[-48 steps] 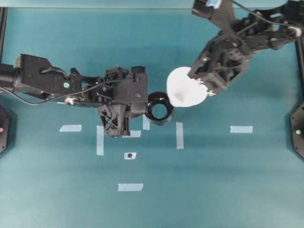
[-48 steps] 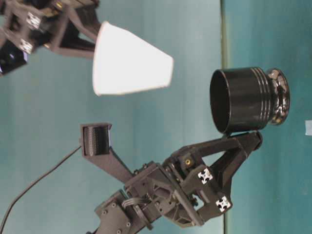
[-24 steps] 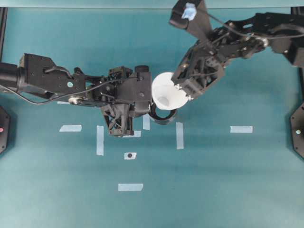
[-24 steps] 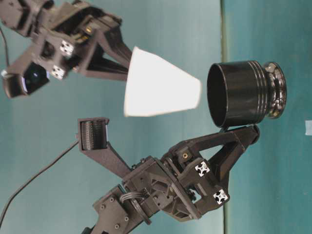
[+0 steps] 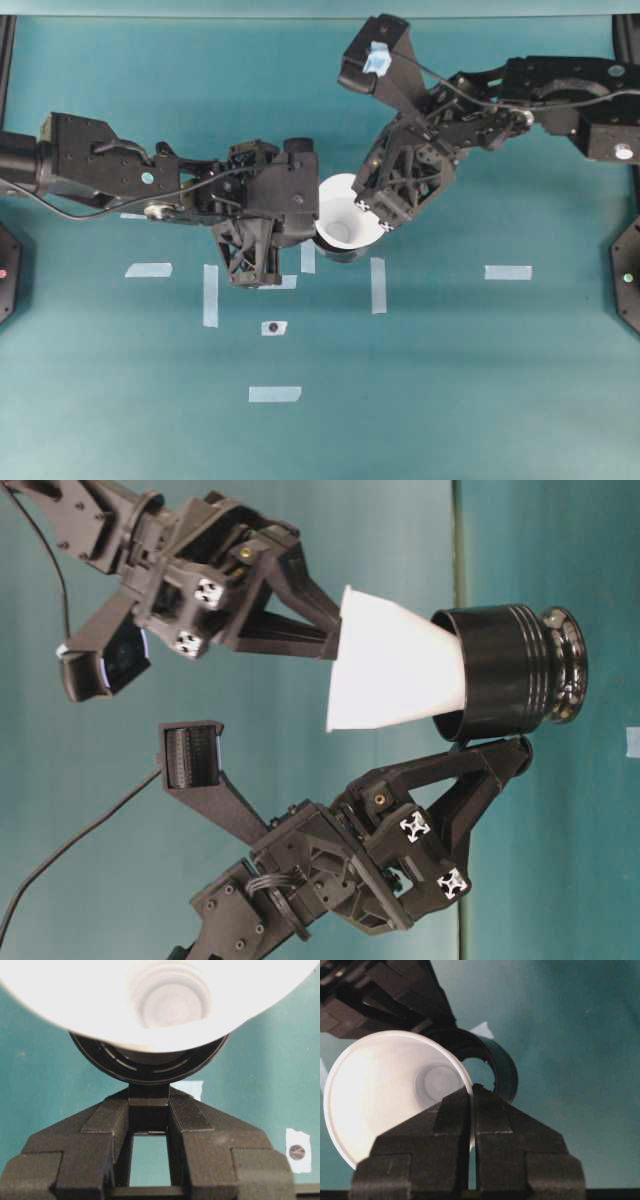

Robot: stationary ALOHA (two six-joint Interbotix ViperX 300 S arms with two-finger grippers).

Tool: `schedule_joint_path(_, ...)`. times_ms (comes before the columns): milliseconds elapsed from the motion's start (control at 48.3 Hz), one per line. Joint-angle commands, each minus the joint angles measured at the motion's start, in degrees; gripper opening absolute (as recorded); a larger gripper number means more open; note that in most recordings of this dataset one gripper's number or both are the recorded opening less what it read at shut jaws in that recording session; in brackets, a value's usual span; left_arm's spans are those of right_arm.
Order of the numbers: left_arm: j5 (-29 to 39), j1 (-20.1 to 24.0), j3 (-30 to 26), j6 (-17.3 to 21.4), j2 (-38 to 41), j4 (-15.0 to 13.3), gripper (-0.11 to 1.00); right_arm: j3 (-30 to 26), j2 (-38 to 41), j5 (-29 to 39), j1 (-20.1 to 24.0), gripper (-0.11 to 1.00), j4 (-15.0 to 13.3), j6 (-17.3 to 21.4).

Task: Holding the cup holder with the left arm, the right arm places the cup into the cup holder.
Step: 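Move the white cup over the holder and lower it inside, then push the white cup down into the holder and open right gripper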

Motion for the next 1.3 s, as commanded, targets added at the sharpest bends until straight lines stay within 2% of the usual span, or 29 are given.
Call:
schedule_joint_path(0, -0.4, -0.1, -1.2, 0.0, -1.1, 0.3, 0.21, -0.8, -0.2, -0.4, 0.3, 0.03, -0.9, 0.1)
schedule_joint_path(497, 0.9, -0.1, -2.4, 0.1, -0.4, 0.3, 0.21, -1.2, 2.4, -0.2, 0.8, 0.03, -4.5, 0.2)
schedule_joint_path(1283, 1.0, -0.1, -2.8, 0.1, -0.1, 0.3, 0.21, -2.2, 4.0, 0.9, 1.5, 0.03, -4.6, -0.6)
